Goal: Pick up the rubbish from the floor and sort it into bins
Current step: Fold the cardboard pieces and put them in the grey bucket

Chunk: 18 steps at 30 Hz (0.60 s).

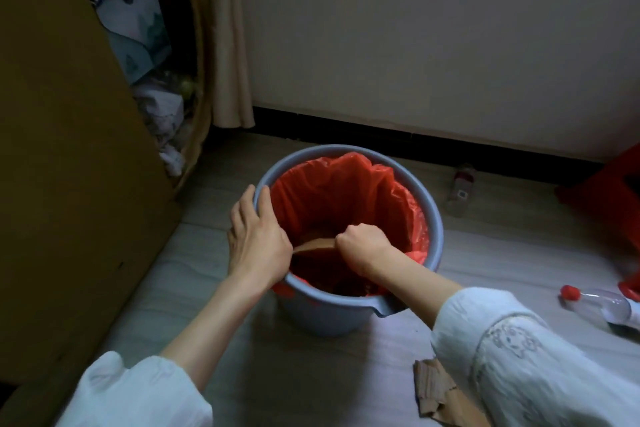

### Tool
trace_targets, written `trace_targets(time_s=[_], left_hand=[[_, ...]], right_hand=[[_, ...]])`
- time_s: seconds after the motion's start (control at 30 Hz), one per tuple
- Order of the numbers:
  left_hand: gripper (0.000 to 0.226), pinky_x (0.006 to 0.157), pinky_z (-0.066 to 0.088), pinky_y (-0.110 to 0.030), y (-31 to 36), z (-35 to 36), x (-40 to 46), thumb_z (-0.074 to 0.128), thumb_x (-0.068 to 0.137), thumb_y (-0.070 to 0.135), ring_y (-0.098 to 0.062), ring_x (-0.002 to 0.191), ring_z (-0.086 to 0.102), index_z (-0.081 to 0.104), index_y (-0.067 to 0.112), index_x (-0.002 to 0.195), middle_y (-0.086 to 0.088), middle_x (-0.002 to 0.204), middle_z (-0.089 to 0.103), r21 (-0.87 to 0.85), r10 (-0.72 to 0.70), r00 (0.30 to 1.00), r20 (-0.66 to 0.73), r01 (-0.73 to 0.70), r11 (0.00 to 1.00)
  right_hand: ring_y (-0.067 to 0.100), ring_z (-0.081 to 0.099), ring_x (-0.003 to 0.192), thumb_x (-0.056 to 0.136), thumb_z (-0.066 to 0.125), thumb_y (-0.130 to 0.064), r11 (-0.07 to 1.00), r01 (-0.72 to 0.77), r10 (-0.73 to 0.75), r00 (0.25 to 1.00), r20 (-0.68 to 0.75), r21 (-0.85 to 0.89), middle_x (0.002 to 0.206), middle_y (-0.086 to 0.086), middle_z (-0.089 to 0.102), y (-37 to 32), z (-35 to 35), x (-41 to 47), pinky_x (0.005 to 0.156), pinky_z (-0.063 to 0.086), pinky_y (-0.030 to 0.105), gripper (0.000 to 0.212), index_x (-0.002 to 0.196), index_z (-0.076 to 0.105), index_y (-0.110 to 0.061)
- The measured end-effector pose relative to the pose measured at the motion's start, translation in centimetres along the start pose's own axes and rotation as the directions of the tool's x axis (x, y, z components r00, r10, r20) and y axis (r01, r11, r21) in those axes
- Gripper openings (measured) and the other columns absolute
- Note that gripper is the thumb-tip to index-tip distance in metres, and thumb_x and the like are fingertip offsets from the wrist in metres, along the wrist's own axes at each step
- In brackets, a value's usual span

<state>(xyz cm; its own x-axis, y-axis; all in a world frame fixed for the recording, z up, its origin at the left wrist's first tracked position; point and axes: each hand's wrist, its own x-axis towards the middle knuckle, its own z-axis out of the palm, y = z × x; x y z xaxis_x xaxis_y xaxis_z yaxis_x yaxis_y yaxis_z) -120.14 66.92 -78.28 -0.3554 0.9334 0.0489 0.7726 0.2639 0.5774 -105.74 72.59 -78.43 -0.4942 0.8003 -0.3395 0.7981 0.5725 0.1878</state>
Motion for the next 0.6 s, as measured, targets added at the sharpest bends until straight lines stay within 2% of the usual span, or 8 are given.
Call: trace_targets(time_s=[0.07, 0.13, 0.2, 0.3, 0.43, 0.5, 0.53, 0.6], left_hand=[[0.062, 0.113, 0.021, -0.044, 0.0, 0.1, 0.0, 0.039, 0.091, 0.007, -0.028, 0.141, 0.008, 0.013, 0.012, 0.147, -0.007, 0.154, 0.007, 0.005, 0.001, 1.000, -0.018, -0.001, 1.000], [0.063, 0.113, 0.022, -0.043, -0.1, 0.3, 0.1, 0.040, 0.089, 0.006, -0.028, 0.140, 0.011, 0.014, 0.012, 0.147, -0.008, 0.153, 0.009, 0.006, 0.010, 0.999, -0.033, -0.010, 1.000], [0.063, 0.112, 0.022, -0.043, -0.2, 0.5, 0.2, 0.041, 0.088, 0.006, -0.029, 0.140, 0.012, 0.015, 0.011, 0.146, -0.010, 0.153, 0.011, 0.015, 0.019, 0.999, -0.036, -0.018, 1.000], [0.062, 0.112, 0.021, -0.042, -0.4, 0.7, 0.3, 0.039, 0.089, 0.006, -0.030, 0.140, 0.013, 0.017, 0.011, 0.146, -0.011, 0.153, 0.011, 0.033, 0.026, 0.999, -0.038, -0.025, 0.999], [0.062, 0.112, 0.022, -0.041, -0.3, 0.7, 0.3, 0.039, 0.087, 0.004, -0.030, 0.139, 0.015, 0.019, 0.011, 0.146, -0.011, 0.153, 0.012, 0.027, 0.032, 0.998, -0.048, -0.031, 0.999], [0.063, 0.112, 0.022, -0.040, -0.3, 0.7, 0.3, 0.038, 0.086, 0.003, -0.030, 0.139, 0.016, 0.018, 0.009, 0.146, -0.011, 0.153, 0.013, 0.033, 0.036, 0.998, -0.052, -0.035, 0.999], [0.064, 0.112, 0.022, -0.039, -0.3, 0.7, 0.3, 0.038, 0.086, 0.003, -0.030, 0.139, 0.016, 0.018, 0.008, 0.146, -0.011, 0.153, 0.013, 0.035, 0.037, 0.998, -0.051, -0.036, 0.999], [0.065, 0.112, 0.022, -0.039, -0.3, 0.7, 0.3, 0.038, 0.086, 0.003, -0.030, 0.140, 0.016, 0.016, 0.006, 0.146, -0.011, 0.153, 0.013, 0.040, 0.039, 0.998, -0.050, -0.037, 0.999]], right_hand=[[0.033, 0.054, 0.118, 0.097, 0.043, -0.015, 0.995, 0.036, -0.055, 0.979, 0.195, 0.096, 0.131, 0.016, 0.054, -0.7, 1.3, 0.7, 0.092, 0.043, 0.034, 0.033, 0.128, 0.052, -0.007], [0.030, 0.050, 0.119, 0.097, 0.045, -0.023, 0.987, 0.031, -0.100, 0.888, 0.449, 0.158, 0.135, 0.015, 0.048, -1.2, 2.5, 1.4, 0.094, 0.038, 0.029, 0.039, 0.132, 0.046, -0.006], [0.031, 0.045, 0.123, 0.099, 0.042, -0.023, 0.987, 0.033, -0.122, 0.791, 0.599, 0.157, 0.139, 0.017, 0.044, -1.4, 3.1, 1.5, 0.094, 0.036, 0.030, 0.041, 0.135, 0.044, -0.005], [0.033, 0.042, 0.130, 0.097, 0.047, -0.017, 0.979, 0.003, -0.134, 0.764, 0.631, 0.204, 0.140, 0.017, 0.044, -1.2, 3.3, 2.2, 0.082, 0.038, 0.029, 0.041, 0.137, 0.045, -0.006], [0.029, 0.044, 0.125, 0.098, 0.044, -0.020, 0.987, 0.087, -0.155, 0.694, 0.703, 0.132, 0.141, 0.015, 0.043, -1.8, 4.9, 3.9, 0.095, 0.040, 0.033, 0.041, 0.138, 0.044, -0.007], [0.024, 0.053, 0.110, 0.096, 0.049, -0.015, 0.988, 0.045, -0.135, 0.700, 0.702, 0.145, 0.128, 0.013, 0.054, -1.5, 5.0, 4.2, 0.075, 0.046, 0.025, 0.039, 0.134, 0.049, -0.006], [0.023, 0.054, 0.110, 0.095, 0.051, -0.015, 0.991, 0.029, -0.117, 0.684, 0.720, 0.133, 0.129, 0.013, 0.054, -1.5, 4.5, 4.0, 0.072, 0.047, 0.025, 0.040, 0.133, 0.050, -0.006], [0.029, 0.043, 0.129, 0.098, 0.045, -0.019, 0.997, 0.063, -0.079, 0.615, 0.784, 0.051, 0.143, 0.015, 0.042, -1.3, 4.4, 4.4, 0.096, 0.043, 0.034, 0.044, 0.139, 0.041, -0.005]])
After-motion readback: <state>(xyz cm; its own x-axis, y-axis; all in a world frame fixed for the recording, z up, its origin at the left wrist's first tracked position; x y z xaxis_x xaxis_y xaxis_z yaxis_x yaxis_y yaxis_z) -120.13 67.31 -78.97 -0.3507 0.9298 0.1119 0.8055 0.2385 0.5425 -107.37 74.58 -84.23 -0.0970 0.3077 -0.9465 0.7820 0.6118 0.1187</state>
